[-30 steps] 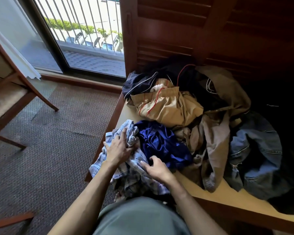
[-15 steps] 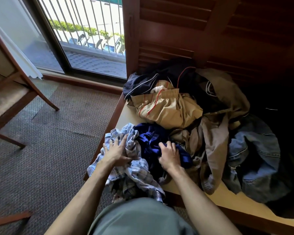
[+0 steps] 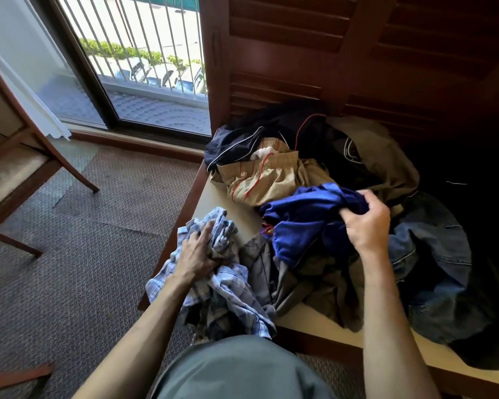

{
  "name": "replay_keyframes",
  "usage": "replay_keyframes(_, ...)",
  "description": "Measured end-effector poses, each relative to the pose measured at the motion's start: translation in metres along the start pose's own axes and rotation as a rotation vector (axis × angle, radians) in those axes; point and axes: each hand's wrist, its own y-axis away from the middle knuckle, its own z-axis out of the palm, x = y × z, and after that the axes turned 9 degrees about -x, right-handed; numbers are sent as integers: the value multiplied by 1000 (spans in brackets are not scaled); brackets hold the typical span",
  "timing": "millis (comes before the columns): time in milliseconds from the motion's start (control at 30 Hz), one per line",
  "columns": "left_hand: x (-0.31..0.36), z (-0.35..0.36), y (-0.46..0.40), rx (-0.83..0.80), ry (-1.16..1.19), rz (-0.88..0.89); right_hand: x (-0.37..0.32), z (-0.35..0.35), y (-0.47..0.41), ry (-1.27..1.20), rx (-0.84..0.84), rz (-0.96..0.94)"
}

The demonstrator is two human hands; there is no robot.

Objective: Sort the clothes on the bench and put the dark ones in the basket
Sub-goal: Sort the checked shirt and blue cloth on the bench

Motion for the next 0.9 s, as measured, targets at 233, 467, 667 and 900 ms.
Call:
replay_keyframes(233, 39, 0, -22, -45, 22, 17, -1, 64, 47, 437, -612, 52)
replay_keyframes(467, 51, -8, 13, 71, 45, 4, 11, 88, 88, 353, -245, 28)
replay_keyframes(667, 89, -13, 7, 210, -77, 361, 13, 109, 62, 245, -314, 352)
replay_keyframes(900, 139, 14, -26, -285, 302, 181, 43, 100, 77, 71, -408, 135)
